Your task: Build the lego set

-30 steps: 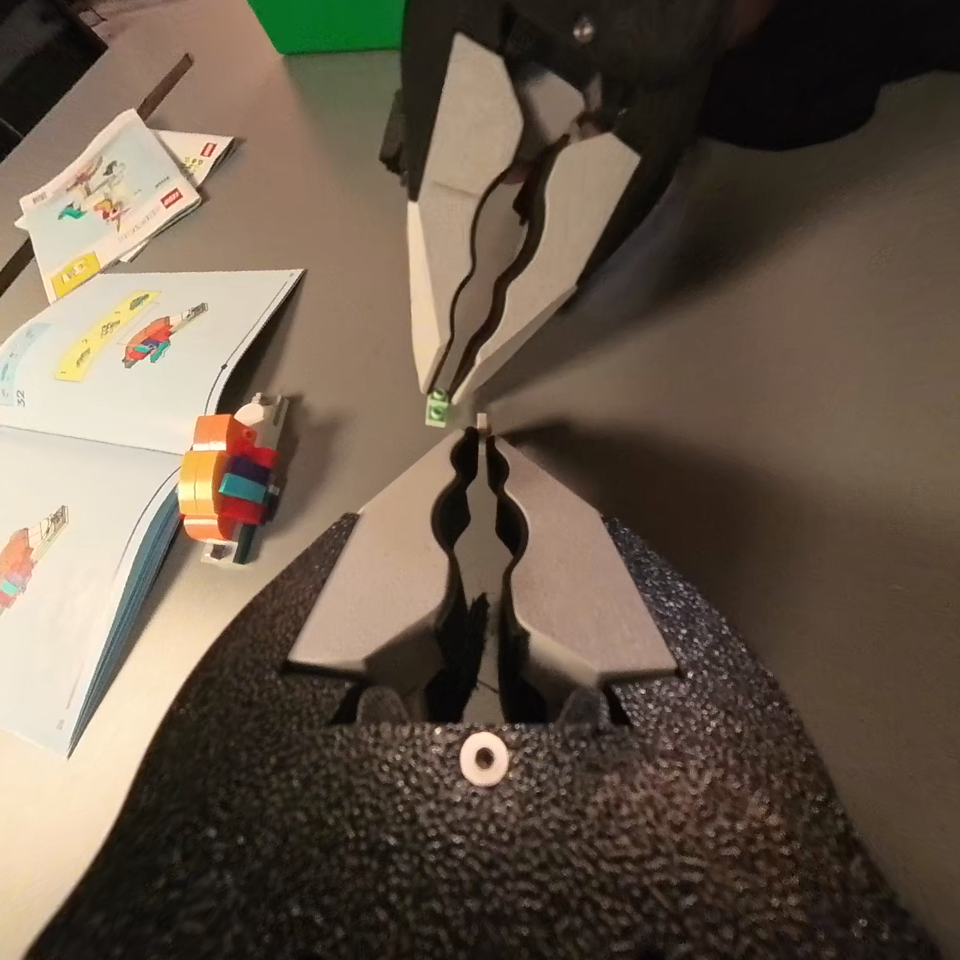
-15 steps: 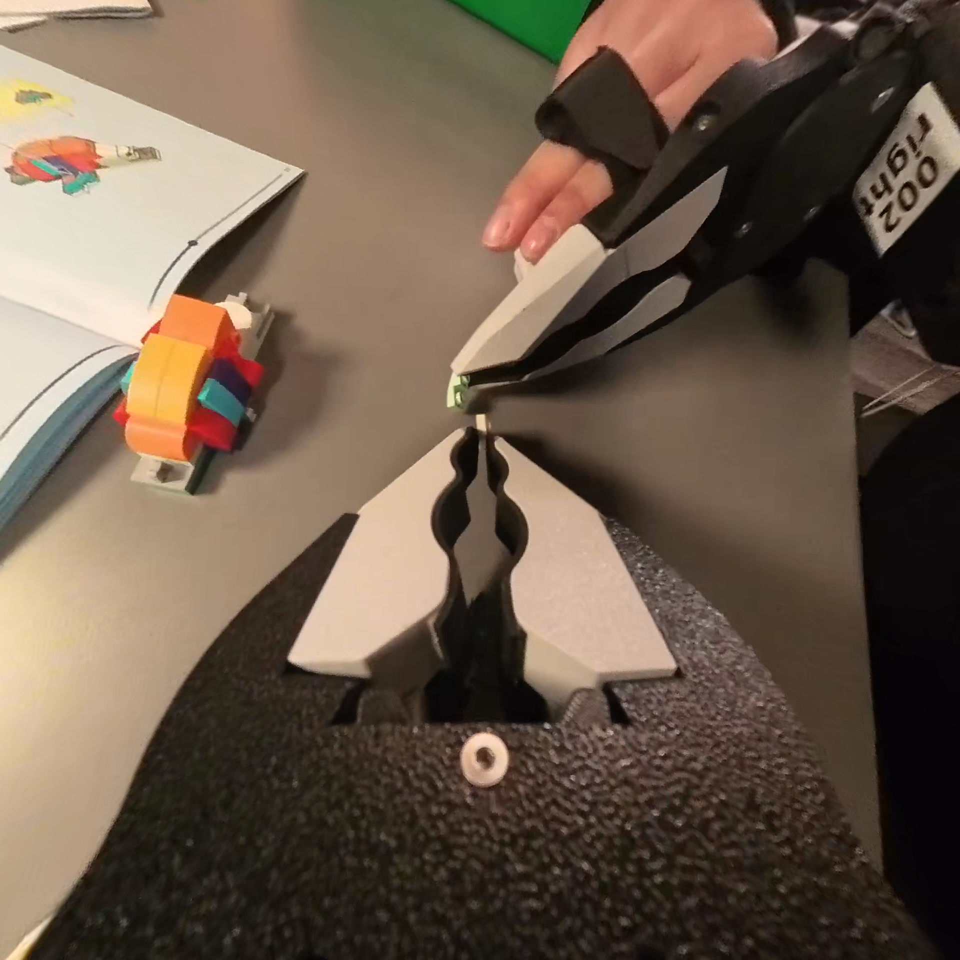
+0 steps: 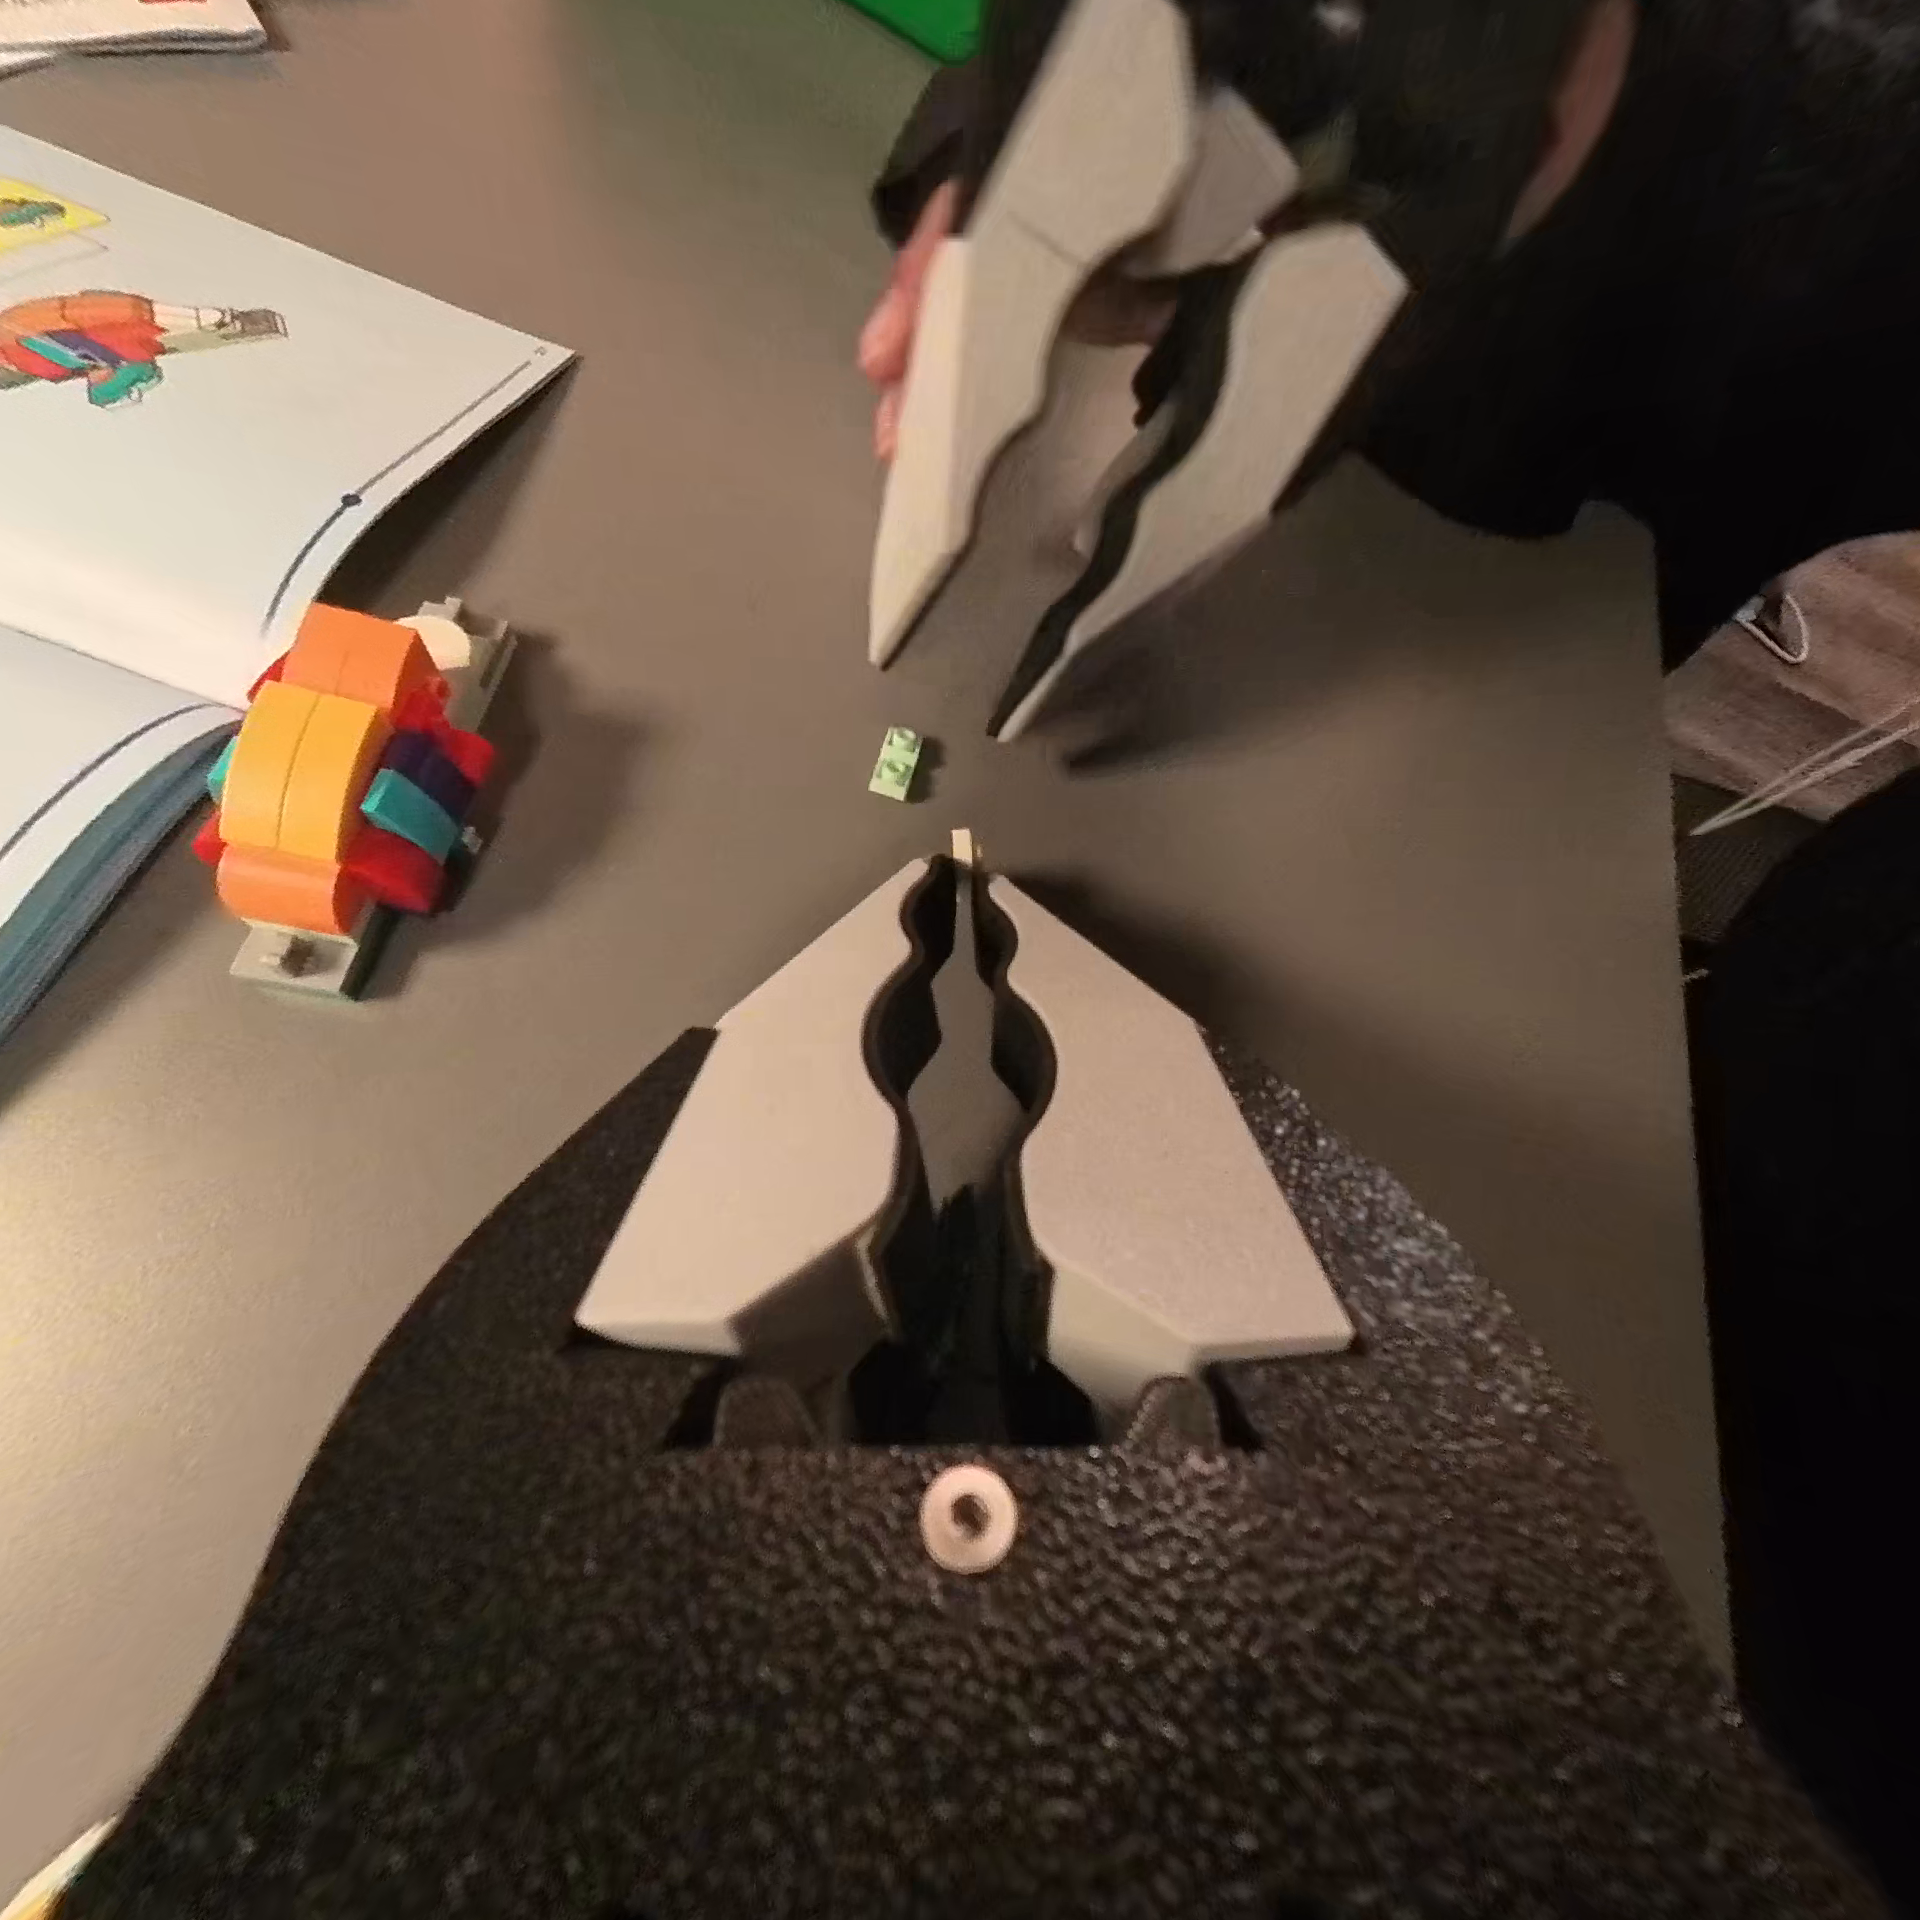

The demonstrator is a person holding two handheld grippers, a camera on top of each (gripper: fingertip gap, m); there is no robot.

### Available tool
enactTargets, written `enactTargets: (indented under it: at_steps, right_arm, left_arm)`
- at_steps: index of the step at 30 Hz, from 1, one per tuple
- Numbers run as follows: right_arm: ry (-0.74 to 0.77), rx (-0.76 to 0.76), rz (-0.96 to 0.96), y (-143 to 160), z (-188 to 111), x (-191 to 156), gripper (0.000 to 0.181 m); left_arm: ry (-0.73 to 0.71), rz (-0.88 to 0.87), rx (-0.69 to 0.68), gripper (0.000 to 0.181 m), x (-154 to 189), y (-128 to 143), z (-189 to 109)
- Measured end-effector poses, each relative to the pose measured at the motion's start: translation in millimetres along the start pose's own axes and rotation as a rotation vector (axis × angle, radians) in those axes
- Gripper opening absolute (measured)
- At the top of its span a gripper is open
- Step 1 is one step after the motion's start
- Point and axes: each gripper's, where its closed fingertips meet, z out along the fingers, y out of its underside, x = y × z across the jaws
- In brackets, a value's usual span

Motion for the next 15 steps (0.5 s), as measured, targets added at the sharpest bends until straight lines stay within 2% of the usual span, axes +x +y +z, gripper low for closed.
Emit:
enactTargets:
  at_steps: [3,6,9,15]
  right_arm:
    - [-0.198,0.071,0.45,1,3,7,0.025]
    - [-0.294,0.099,0.601,4,7,10,0.023]
    - [-0.304,0.028,0.544,11,11,4,0.016]
    - [-0.149,-0.105,0.296,12,16,2,0.007]
  left_arm:
    - [-0.003,0.006,0.011,0.001,0,-1,-2]
    - [-0.006,0.008,0.021,0.001,1,-2,-4]
    - [-0.005,0.012,0.024,0.001,1,-2,-6]
    - [-0.044,0.064,0.072,0.001,0,-12,-14]
